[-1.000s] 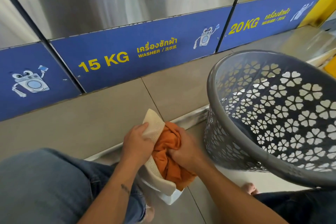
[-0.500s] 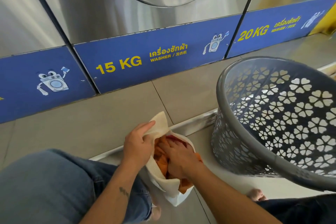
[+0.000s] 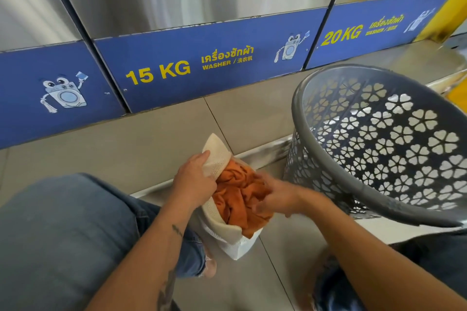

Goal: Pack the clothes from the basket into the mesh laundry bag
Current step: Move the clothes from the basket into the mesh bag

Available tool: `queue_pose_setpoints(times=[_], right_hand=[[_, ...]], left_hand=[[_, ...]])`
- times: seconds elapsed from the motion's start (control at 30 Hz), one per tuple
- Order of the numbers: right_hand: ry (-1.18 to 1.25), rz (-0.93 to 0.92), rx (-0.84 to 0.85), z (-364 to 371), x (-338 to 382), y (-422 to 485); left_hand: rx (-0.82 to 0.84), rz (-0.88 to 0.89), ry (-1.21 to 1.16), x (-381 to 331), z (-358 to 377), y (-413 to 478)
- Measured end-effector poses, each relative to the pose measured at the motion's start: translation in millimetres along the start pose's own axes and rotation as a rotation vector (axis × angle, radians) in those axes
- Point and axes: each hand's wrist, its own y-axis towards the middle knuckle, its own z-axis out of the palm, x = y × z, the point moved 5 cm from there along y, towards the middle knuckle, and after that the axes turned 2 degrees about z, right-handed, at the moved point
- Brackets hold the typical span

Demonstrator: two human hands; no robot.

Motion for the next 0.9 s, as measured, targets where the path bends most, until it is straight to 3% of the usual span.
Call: queue_pose_setpoints(times=[0.07,0.13,0.23,0.37,0.57,0.7,0.9], right_hand=[[-0.118,0.011,0.018,20.1,-6.0,6.6],[-0.205,-0.101,-0.132,37.3,5.6,11.1],[-0.119,-0.285,-0.336,49.3,35.7,4.2],[0.023,-0.518,-0.373,72.9,57.3,2.6],[-0.406,-0.331,-0.225,102.6,12.8,44.4],[-0.301,-0.292,-0.129,82.8,24.1,38.5],[-0.097,-0.189,-0.18,21.5,30.8,-11.8]], left_hand=[[0.094,-0.028,0.097,0.8,0.5,-7.9],[0.172,-0.064,0.144,3.5,0.2,-15.9],[0.212,-0.078,0.053,2.6,-4.1,-23.0],[0.157,-0.073,-0.064,-2.5,-19.6,-24.4],[0.034,-0.135,-0.093,2.6,-37.3,-27.5],[0.004,-0.14,-0.048,3.7,-41.0,-26.7],[0.007,-0.147,-0.067,-3.3,-36.5,-26.5]])
